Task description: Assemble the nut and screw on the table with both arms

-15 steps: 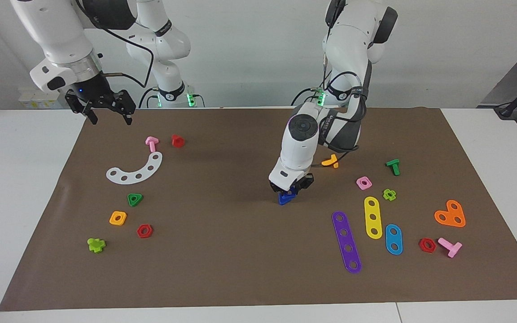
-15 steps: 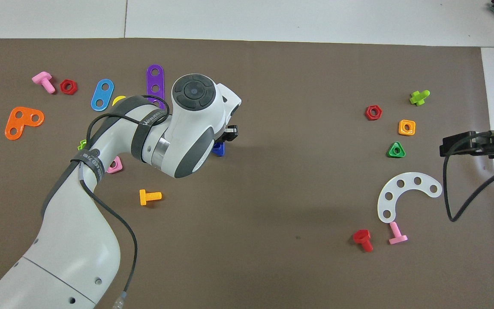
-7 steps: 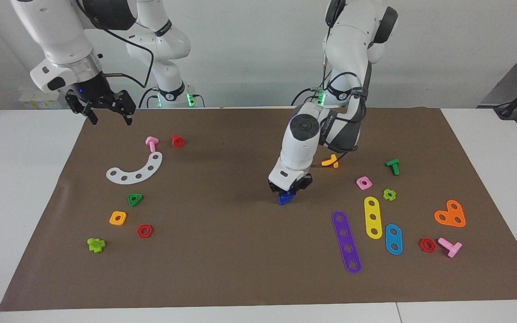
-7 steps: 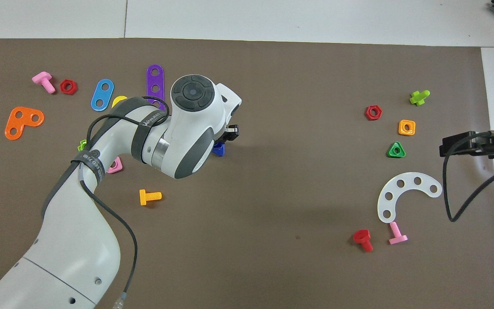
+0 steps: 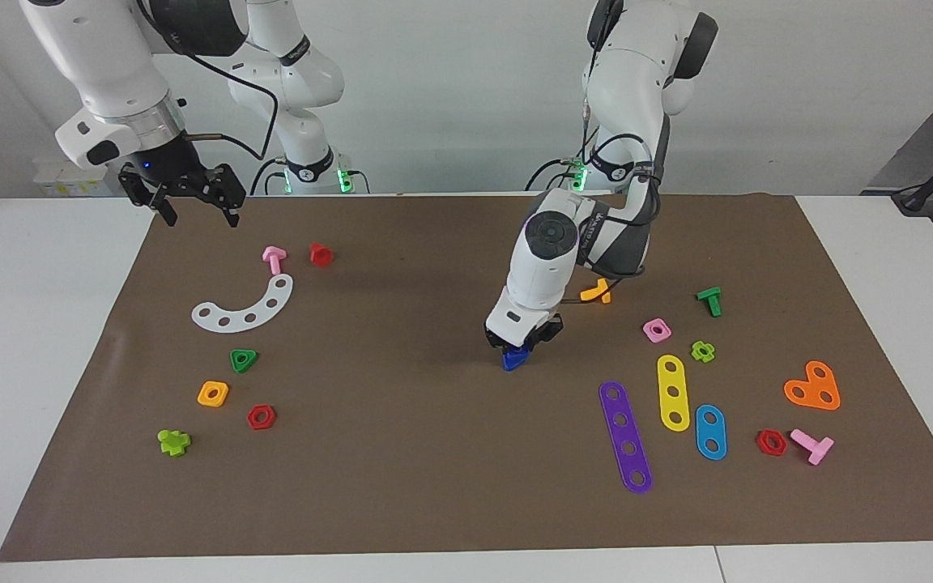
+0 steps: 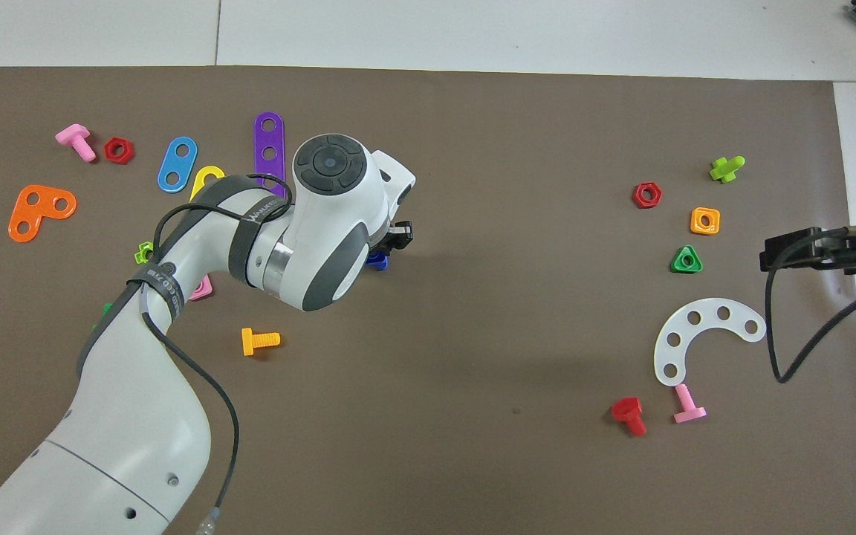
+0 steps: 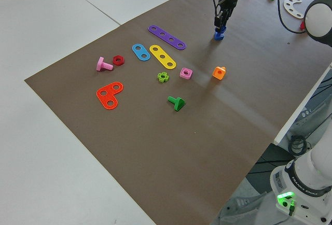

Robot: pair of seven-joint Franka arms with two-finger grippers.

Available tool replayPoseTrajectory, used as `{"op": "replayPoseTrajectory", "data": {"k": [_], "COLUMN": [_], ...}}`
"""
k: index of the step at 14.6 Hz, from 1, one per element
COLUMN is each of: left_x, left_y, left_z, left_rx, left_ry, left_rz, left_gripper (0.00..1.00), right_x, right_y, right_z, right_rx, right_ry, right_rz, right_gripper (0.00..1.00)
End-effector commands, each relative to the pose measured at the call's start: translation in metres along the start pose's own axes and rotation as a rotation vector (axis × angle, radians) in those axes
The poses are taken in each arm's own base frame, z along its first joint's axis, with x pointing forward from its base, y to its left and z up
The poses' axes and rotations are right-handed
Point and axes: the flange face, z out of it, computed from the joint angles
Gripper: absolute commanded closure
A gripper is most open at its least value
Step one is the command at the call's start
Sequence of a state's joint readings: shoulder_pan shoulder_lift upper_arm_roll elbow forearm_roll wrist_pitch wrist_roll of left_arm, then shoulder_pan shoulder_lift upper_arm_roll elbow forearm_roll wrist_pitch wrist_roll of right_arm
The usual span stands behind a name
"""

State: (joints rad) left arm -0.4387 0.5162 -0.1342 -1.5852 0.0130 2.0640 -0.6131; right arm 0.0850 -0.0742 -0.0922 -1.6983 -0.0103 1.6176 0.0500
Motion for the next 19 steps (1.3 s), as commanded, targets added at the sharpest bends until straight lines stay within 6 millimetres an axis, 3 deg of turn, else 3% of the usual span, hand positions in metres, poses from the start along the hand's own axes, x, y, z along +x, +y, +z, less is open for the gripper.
{"op": "replayPoseTrajectory", "data": {"k": [1,3,4,7,8,10,12,15,17,19], "left_x": [-0.004,-0.004,-0.003,-0.003,-0.002,0.005,0.028,0.078,0.098,0.106], "left_y": [-0.004,-0.003,-0.003,-0.001,-0.002,-0.005,-0.015,-0.058,-0.112,-0.173], "left_z": [0.006,0.007,0.007,0.006,0.005,-0.004,-0.036,-0.086,-0.102,-0.135], "left_rx": [-0.01,-0.015,-0.019,-0.025,-0.025,-0.019,-0.022,-0.041,-0.047,-0.044], "left_ry": [-0.005,0.003,0.009,0.017,0.018,0.025,0.026,0.042,0.044,0.048], "left_rz": [-0.01,-0.01,-0.009,-0.009,-0.01,-0.014,-0.042,-0.105,-0.084,-0.048], "left_gripper": [0.7,0.64,0.54,0.11,0.05,0.0,0.01,0.01,0.01,0.01], "right_x": [-0.001,-0.001,-0.001,-0.001,-0.001,-0.001,-0.001,-0.001,-0.002,-0.001], "right_y": [0.001,0.001,0.002,0.002,0.002,0.002,0.002,0.002,0.002,0.001], "right_z": [0.001,0.001,0.002,0.002,0.002,0.001,0.001,0.001,0.001,0.003], "right_rx": [-0.004,-0.002,-0.002,-0.002,-0.004,-0.002,-0.002,-0.002,-0.002,-0.004], "right_ry": [0.017,0.017,0.016,0.016,0.016,0.017,0.017,0.017,0.016,0.008], "right_rz": [-0.002,-0.002,-0.001,-0.001,-0.001,-0.001,-0.001,0.002,0.004,0.004], "right_gripper": [0.0,0.0,0.0,0.0,0.0,0.0,0.0,0.0,0.0,0.0]}}
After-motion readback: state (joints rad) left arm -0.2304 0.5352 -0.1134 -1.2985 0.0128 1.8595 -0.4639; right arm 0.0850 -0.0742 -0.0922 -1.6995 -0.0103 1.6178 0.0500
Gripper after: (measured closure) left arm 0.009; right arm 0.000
